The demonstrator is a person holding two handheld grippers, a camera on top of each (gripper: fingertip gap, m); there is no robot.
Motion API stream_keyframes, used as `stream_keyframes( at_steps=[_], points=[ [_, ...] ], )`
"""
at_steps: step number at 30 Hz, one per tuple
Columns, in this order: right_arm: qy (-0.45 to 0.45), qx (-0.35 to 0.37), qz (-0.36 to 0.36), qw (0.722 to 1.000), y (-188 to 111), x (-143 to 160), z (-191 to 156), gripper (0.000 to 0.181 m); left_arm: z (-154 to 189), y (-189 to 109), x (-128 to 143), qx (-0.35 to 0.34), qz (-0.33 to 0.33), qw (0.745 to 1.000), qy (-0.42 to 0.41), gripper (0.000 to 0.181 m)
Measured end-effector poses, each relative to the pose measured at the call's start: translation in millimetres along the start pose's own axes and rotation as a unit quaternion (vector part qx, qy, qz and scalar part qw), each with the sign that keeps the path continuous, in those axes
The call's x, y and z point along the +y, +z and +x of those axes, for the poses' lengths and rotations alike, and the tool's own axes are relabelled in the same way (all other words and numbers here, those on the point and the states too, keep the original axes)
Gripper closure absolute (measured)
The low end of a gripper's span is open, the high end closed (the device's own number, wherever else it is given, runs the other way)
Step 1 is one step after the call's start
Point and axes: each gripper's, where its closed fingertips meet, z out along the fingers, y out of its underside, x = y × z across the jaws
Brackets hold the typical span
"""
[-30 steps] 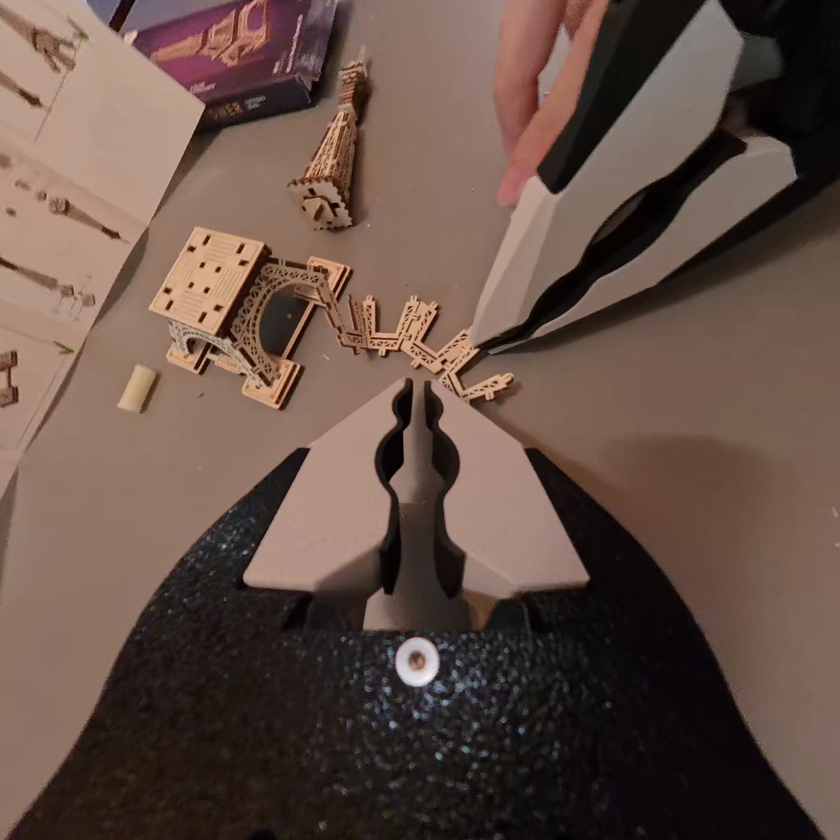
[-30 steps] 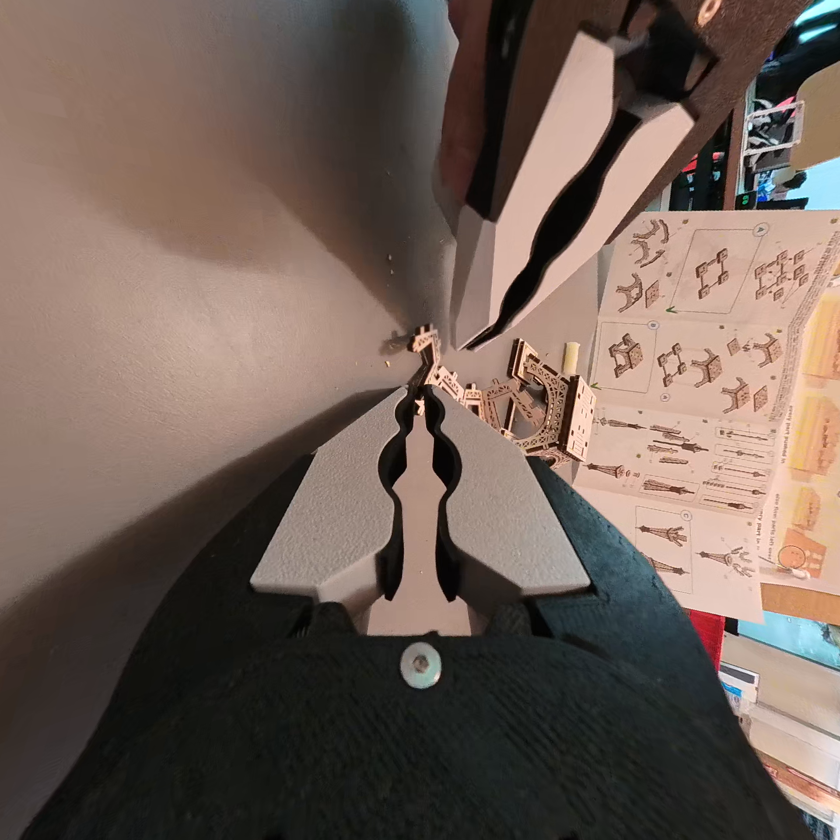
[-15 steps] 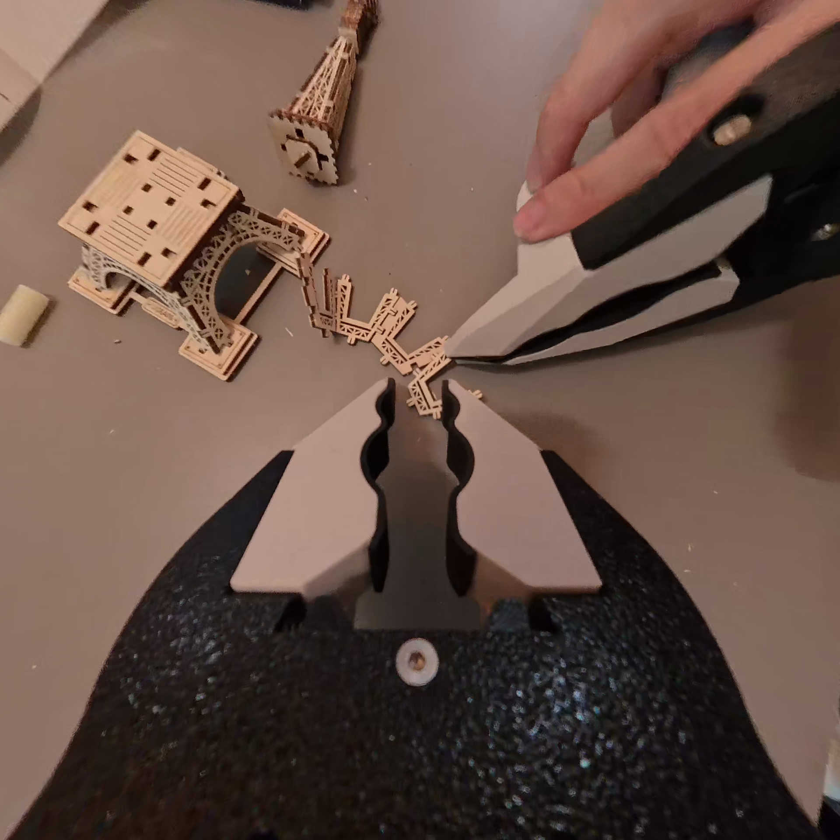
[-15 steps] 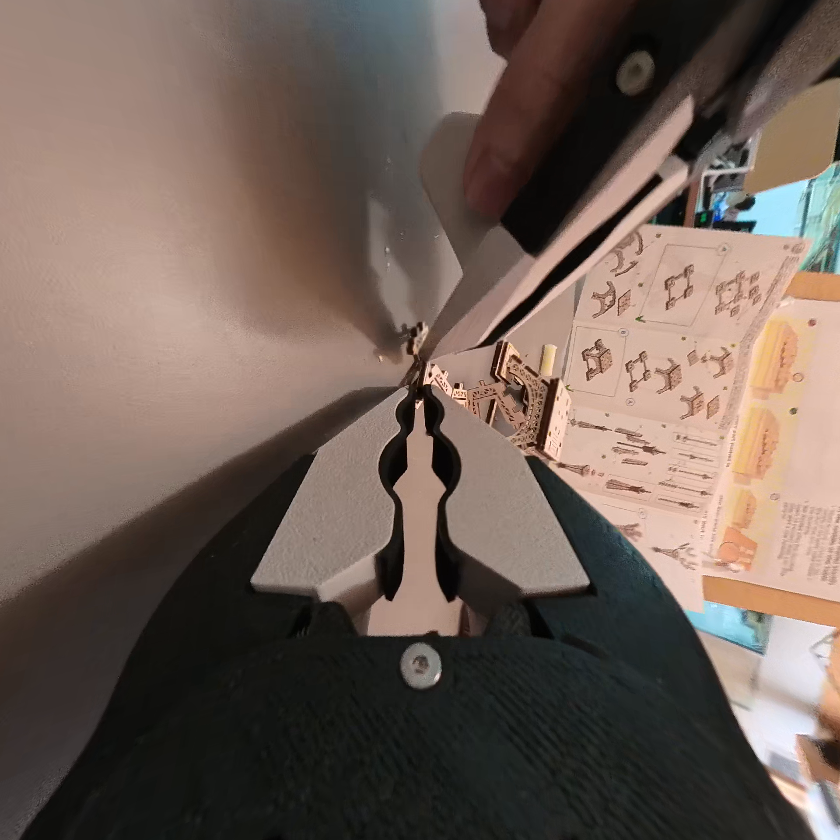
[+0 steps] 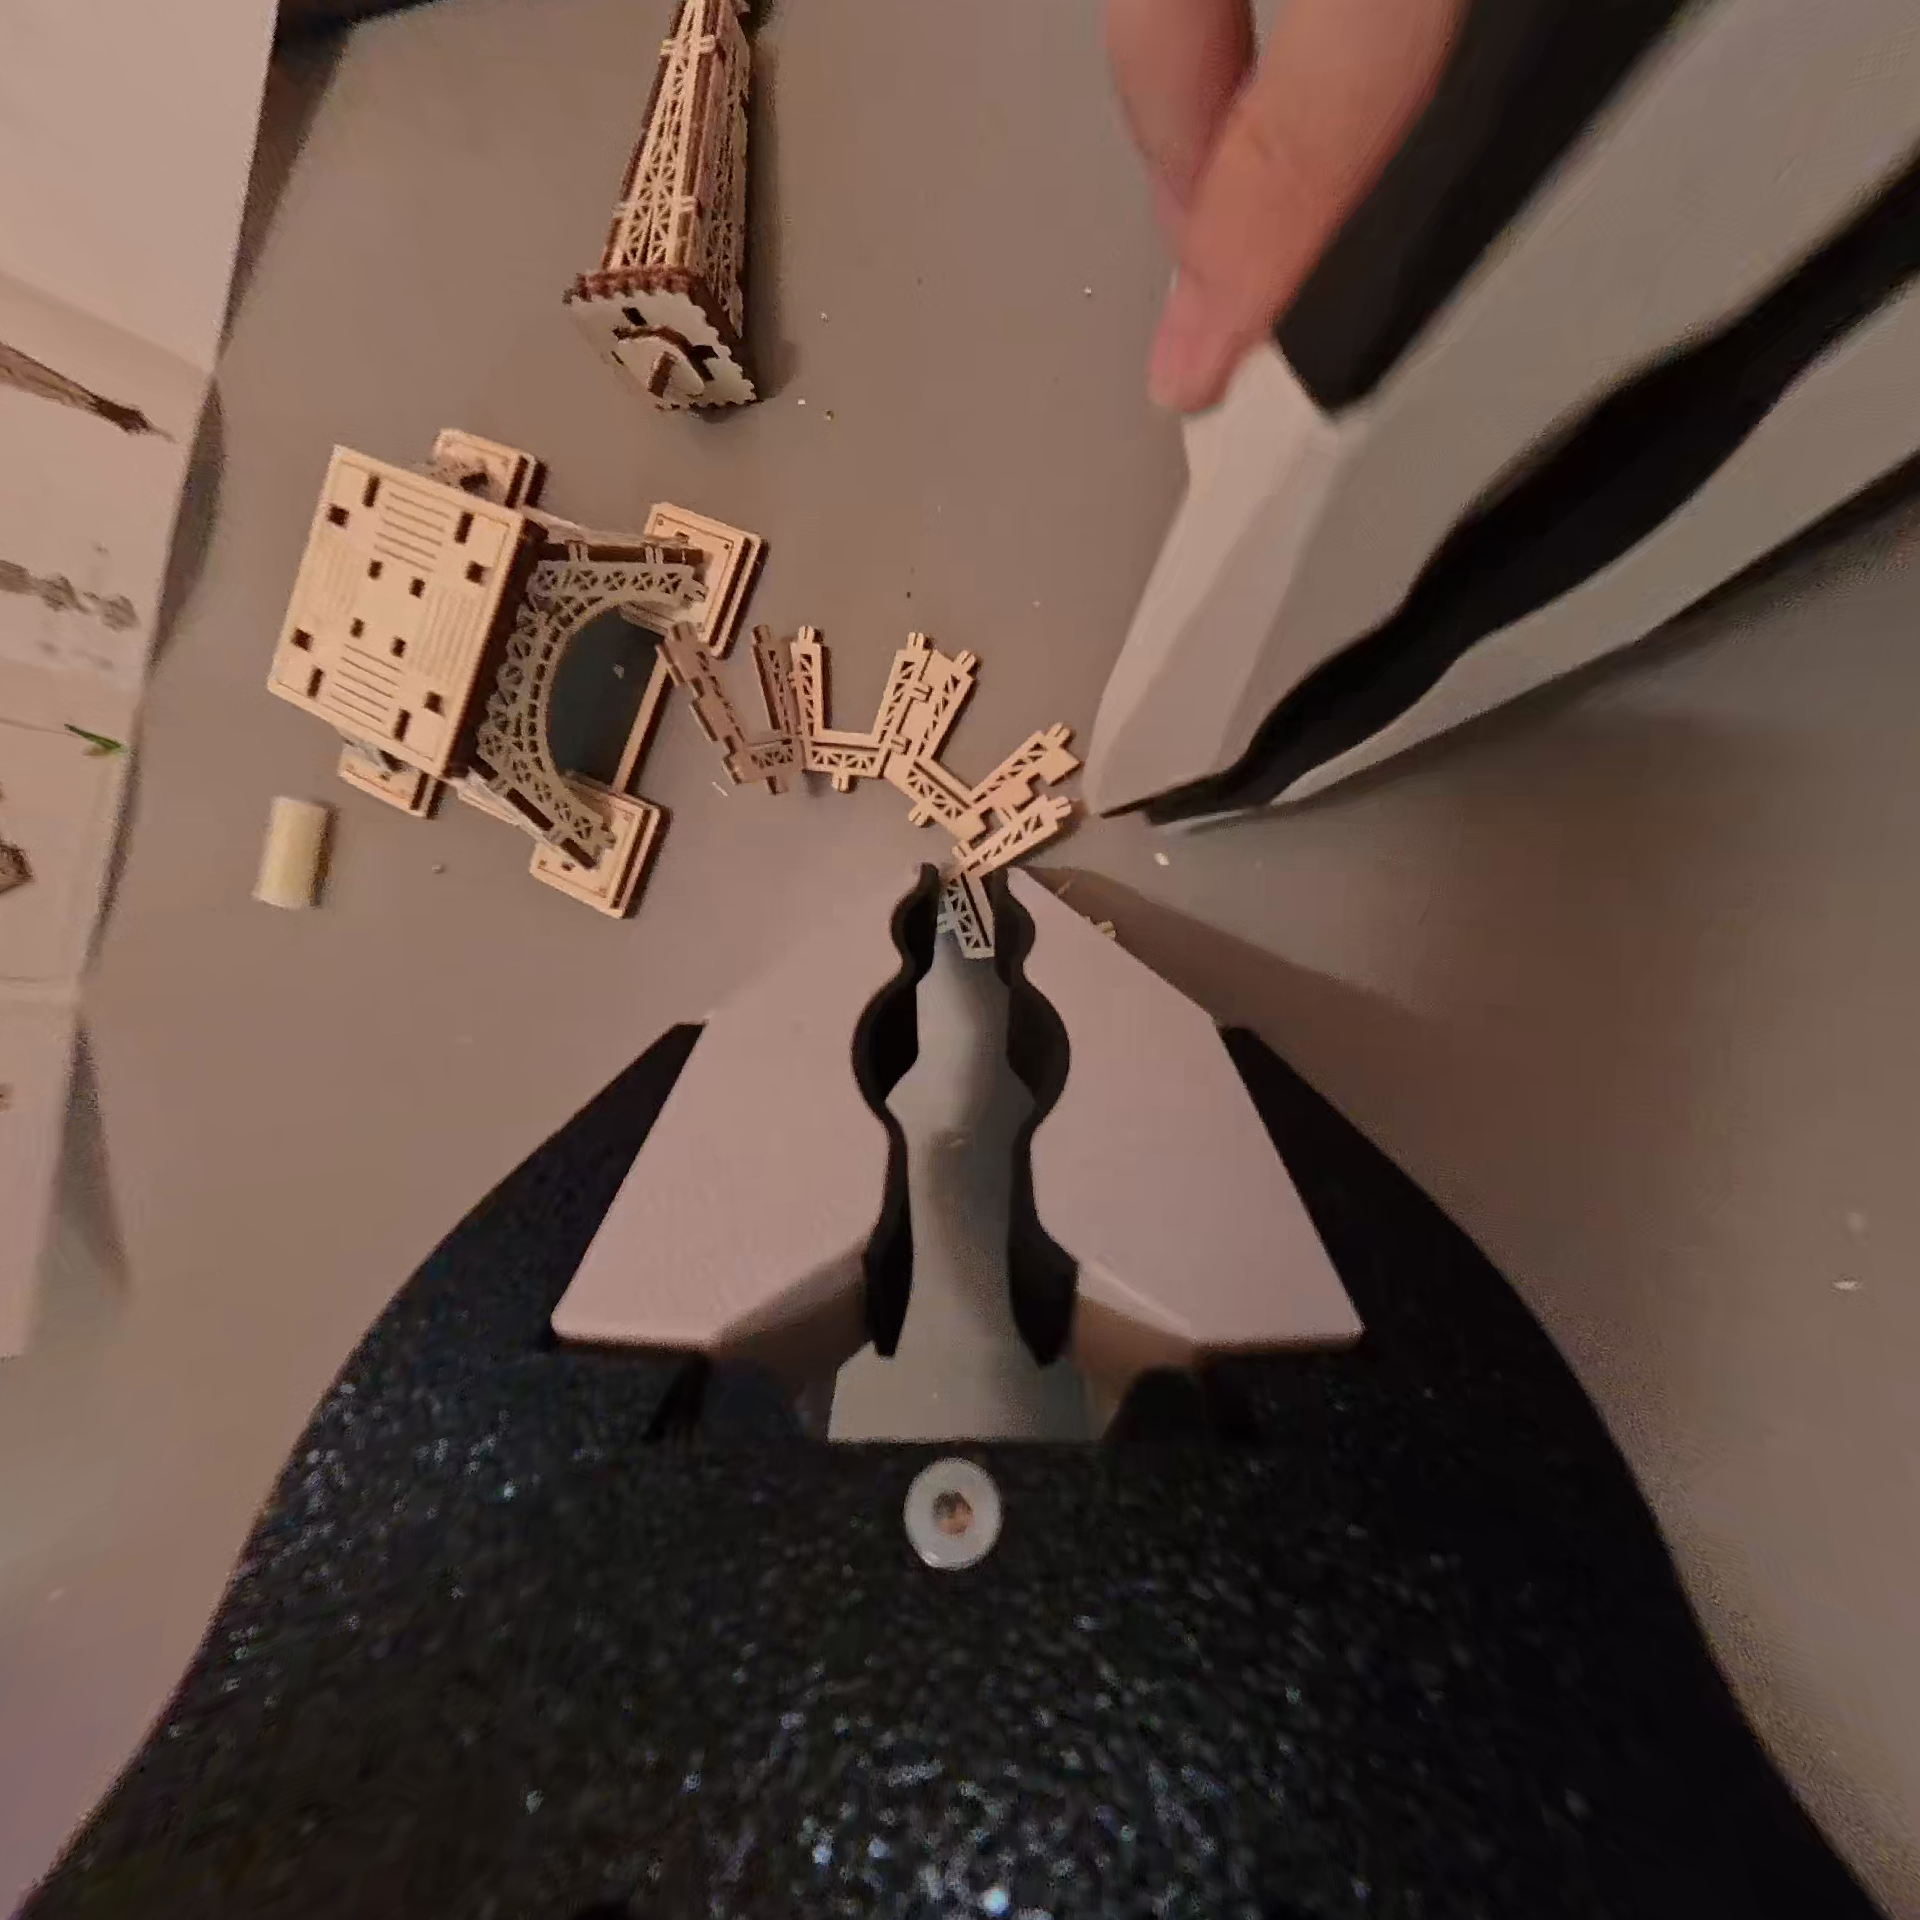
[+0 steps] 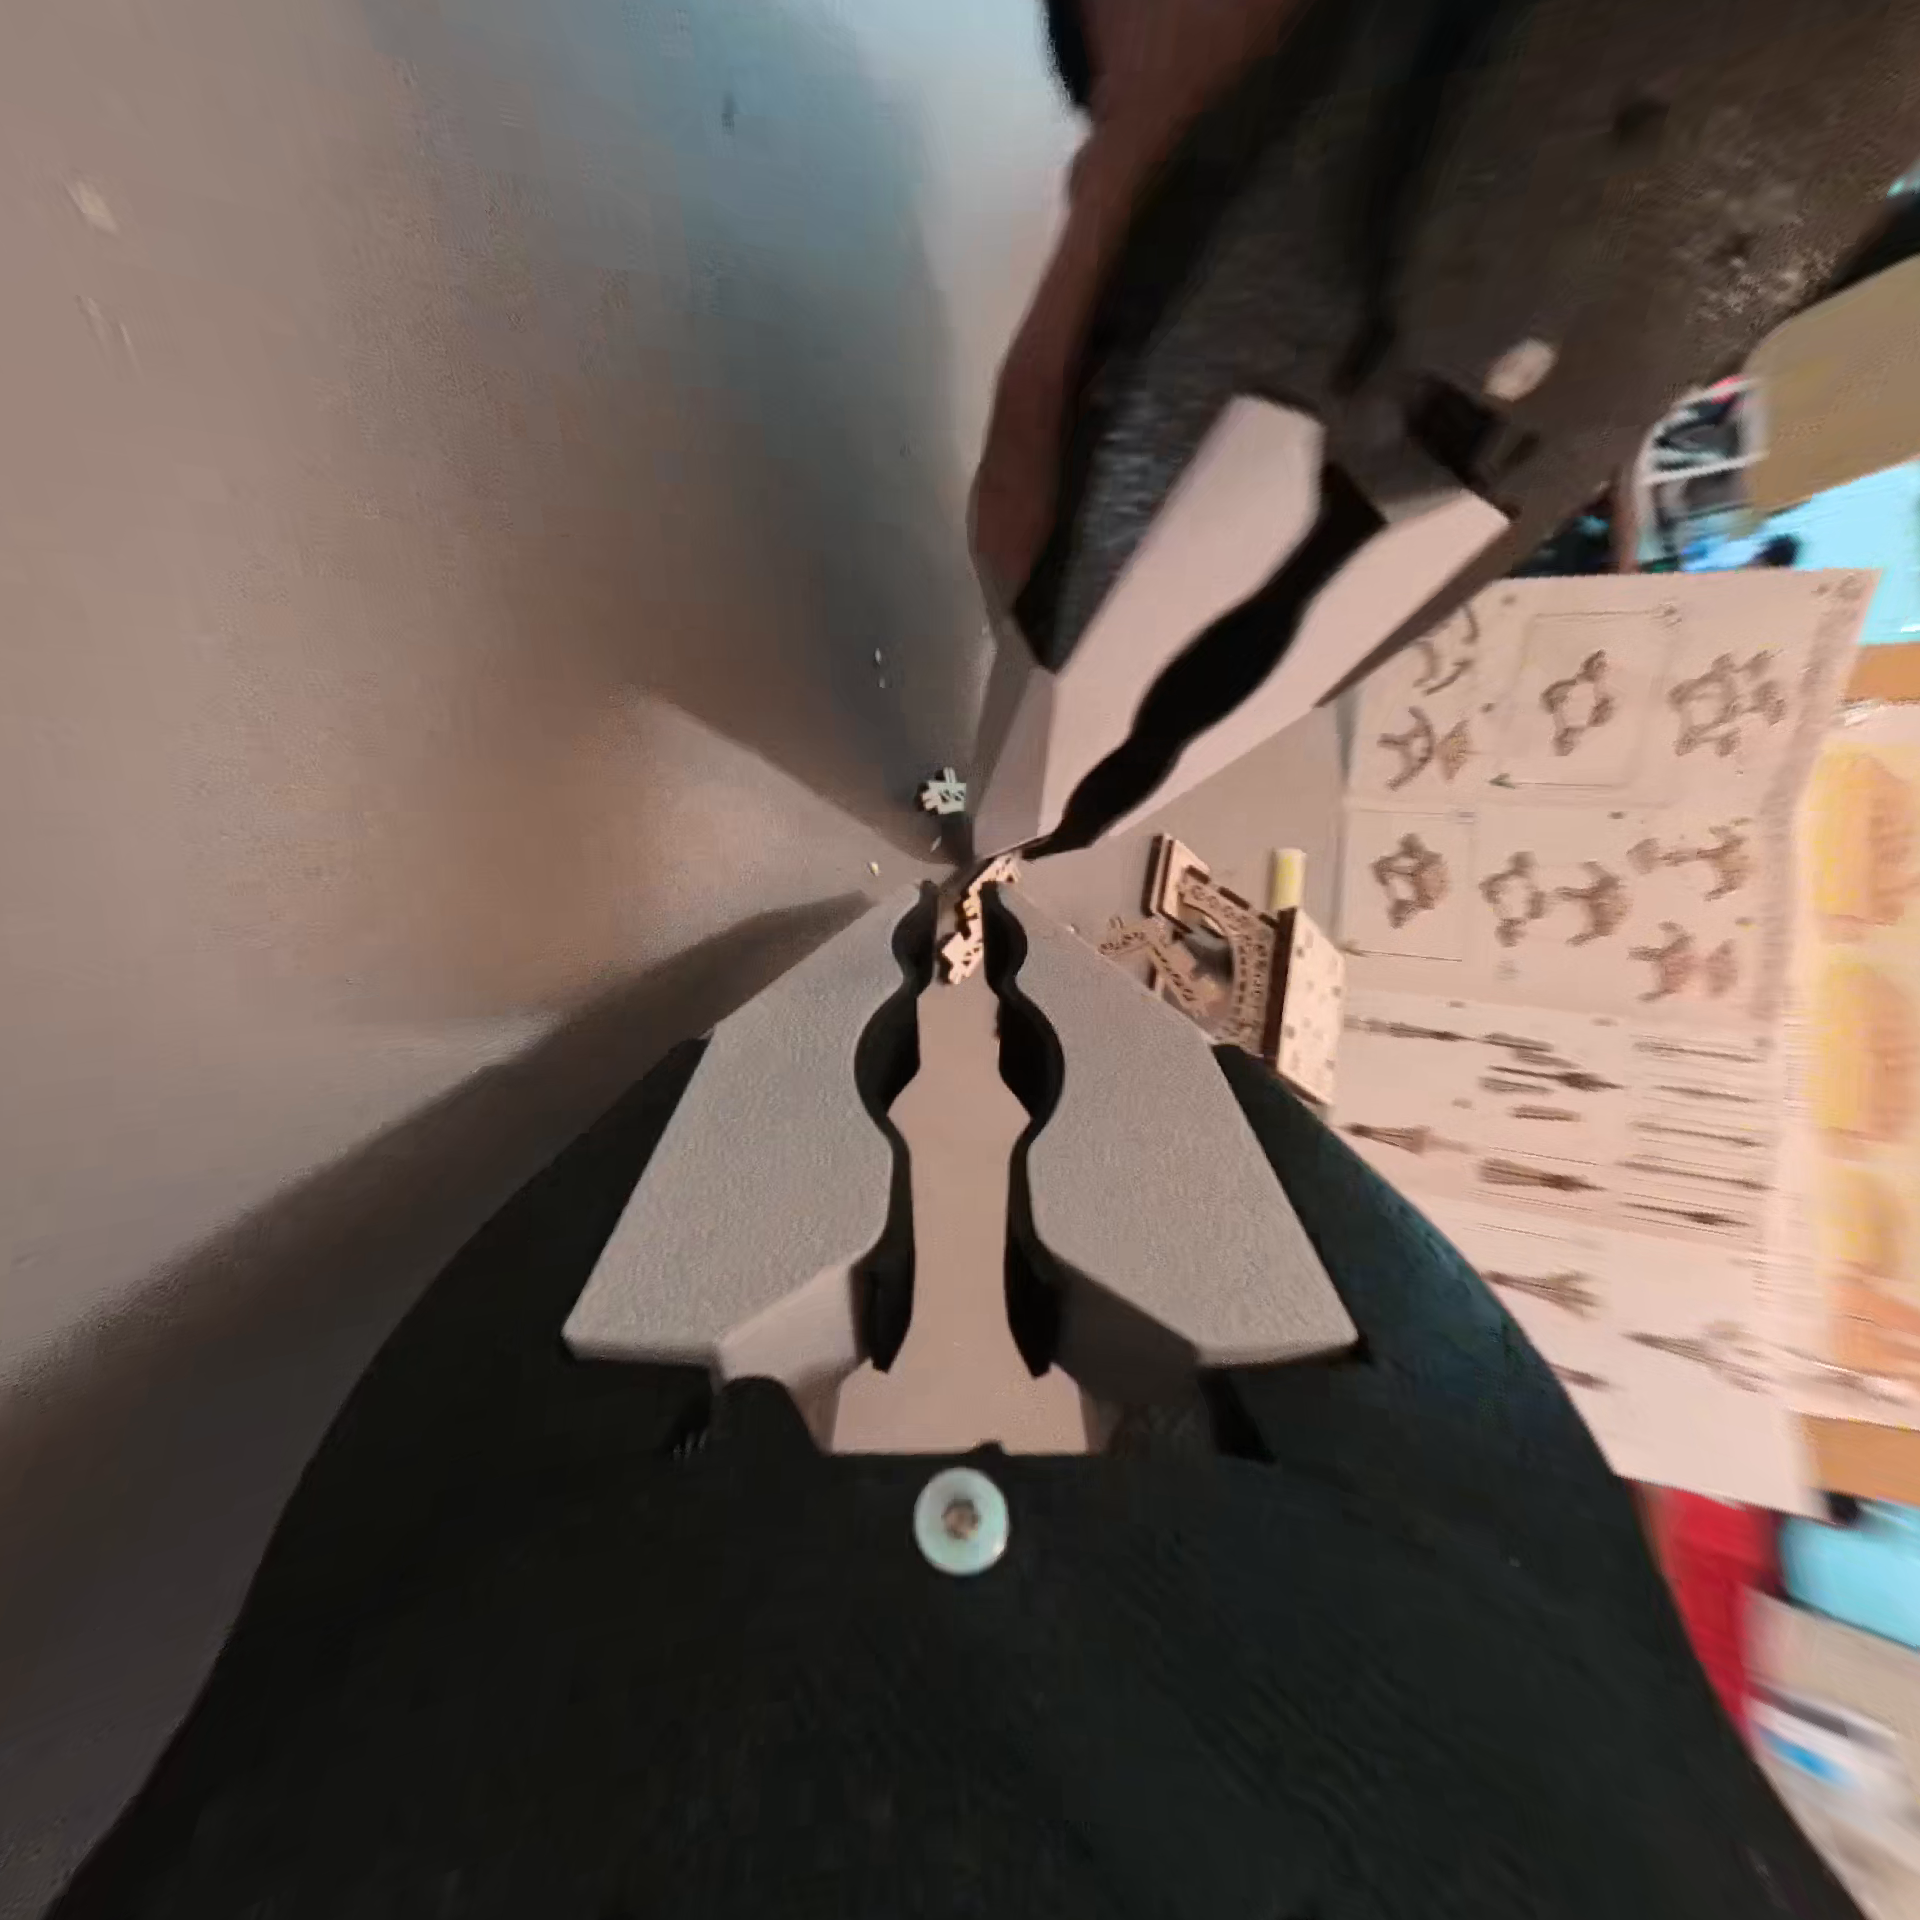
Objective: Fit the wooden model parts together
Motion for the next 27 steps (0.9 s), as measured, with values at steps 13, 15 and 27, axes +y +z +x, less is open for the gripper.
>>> stream_keyframes(
  at_steps=[13,15,27],
  points=[
    [0.119,-0.054,0.056,0.99,-5.7,13.8,6.9,0.165,2.8,2.3,-4.4,-0.003,-0.015,0.999,0.042,0.172],
    [0.111,-0.057,0.049,0.991,-3.0,14.4,3.4,0.166,4.9,2.3,-5.3,0.001,-0.011,0.999,0.031,0.172],
    [0.084,-0.045,0.031,0.995,3.3,14.0,-0.6,0.172,8.2,1.6,-7.5,-0.001,0.008,0.999,-0.035,0.173]
  ],
)
